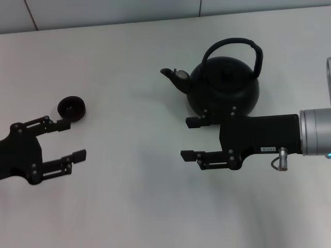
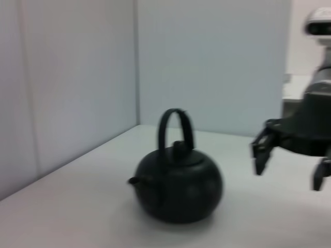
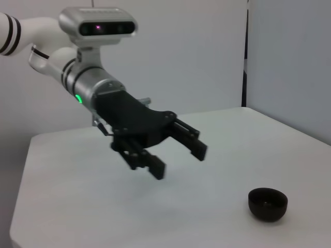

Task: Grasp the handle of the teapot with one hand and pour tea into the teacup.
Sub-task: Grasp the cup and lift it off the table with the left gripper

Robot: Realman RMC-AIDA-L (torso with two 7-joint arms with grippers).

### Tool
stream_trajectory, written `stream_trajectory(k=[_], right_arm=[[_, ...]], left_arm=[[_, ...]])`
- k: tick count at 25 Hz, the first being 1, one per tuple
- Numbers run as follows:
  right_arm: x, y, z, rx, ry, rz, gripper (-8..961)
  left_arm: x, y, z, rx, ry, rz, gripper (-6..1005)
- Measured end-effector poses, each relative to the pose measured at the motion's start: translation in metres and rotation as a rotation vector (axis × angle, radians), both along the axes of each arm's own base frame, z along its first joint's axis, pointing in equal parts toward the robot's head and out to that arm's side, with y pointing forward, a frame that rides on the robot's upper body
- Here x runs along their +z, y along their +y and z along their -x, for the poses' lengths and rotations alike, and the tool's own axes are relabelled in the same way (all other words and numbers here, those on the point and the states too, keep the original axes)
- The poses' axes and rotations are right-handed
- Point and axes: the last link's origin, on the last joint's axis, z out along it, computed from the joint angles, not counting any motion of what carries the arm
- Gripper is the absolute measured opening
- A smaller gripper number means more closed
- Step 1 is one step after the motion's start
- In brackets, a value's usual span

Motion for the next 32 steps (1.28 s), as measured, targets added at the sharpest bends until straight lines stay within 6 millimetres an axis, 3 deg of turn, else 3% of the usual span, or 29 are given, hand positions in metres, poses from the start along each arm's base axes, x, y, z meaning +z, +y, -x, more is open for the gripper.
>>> stream_trajectory(k=[8,10,32], right_arm=[[-0.001,0.0,0.005,0.004,0.025,0.003,675],[-0.002,0.0,0.005,0.003,0.028,0.002,675],[-0.001,0.004,0.007,0.009,0.023,-0.014,671]], left_arm=[[-0.005,0.013,0.007,0.084,0.021,-0.072,753],[-0.012,0.026,0.02,0.209,-0.051,-0.21,753],[-0.055,0.048,0.038,0.266,0.08,-0.375,753]])
